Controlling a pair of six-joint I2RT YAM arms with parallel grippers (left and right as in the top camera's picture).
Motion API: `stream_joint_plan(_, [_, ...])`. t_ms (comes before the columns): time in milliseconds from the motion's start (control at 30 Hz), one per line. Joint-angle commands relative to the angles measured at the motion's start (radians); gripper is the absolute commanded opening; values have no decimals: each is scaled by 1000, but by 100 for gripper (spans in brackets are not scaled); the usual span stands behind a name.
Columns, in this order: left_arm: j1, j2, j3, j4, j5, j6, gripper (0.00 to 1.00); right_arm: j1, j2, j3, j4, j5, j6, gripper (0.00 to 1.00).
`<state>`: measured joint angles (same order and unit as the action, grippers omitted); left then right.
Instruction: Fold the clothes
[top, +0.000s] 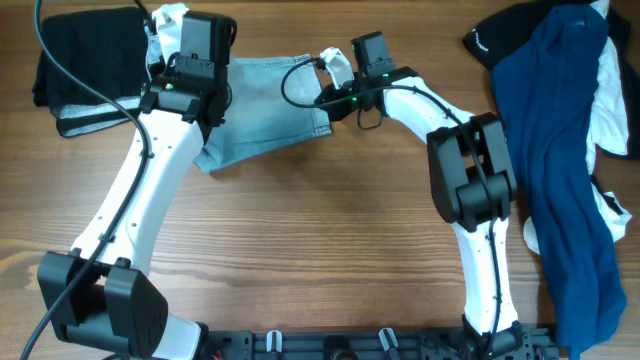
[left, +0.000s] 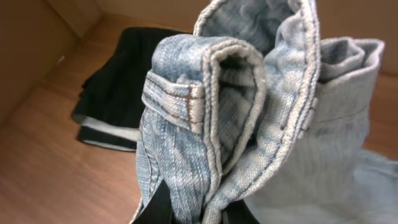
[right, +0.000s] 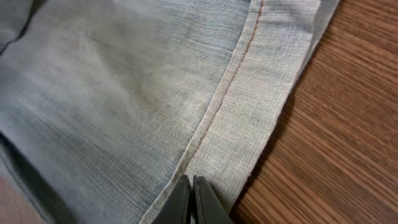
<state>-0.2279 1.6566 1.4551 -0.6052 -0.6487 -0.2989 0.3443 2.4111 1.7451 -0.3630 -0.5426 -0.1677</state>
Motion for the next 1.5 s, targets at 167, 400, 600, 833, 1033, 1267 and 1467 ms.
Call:
stream_joint_plan(167, [-11,183,24,59,520,-185,4,-28,103,-82,-52,5,21,4])
stream_joint_plan(400, [-85,303,24,177,686,-185,5,-81,-73,-79,-43,-129,66,8])
stream_joint_plan(600, [-140,303,24,238,739,-176,87,-325,-413,-79,-21,-200,248,64])
stream_joint_plan(833, [-232,315,24,246,773,80,100,-492,-504,-81,-86,-286,231,70])
stream_joint_plan(1033, [-242,448,24,299,661,122,100,-488,-504,-82,-111,-282,212,70])
stream_joint_plan(1267, [-290,524,24,325,613,193,100,-488,-504,-83,-125,-278,195,71])
stream_joint_plan(1467, [-314,652,24,271,587,319,81,-488,-504,-83,-132,-277,194,71])
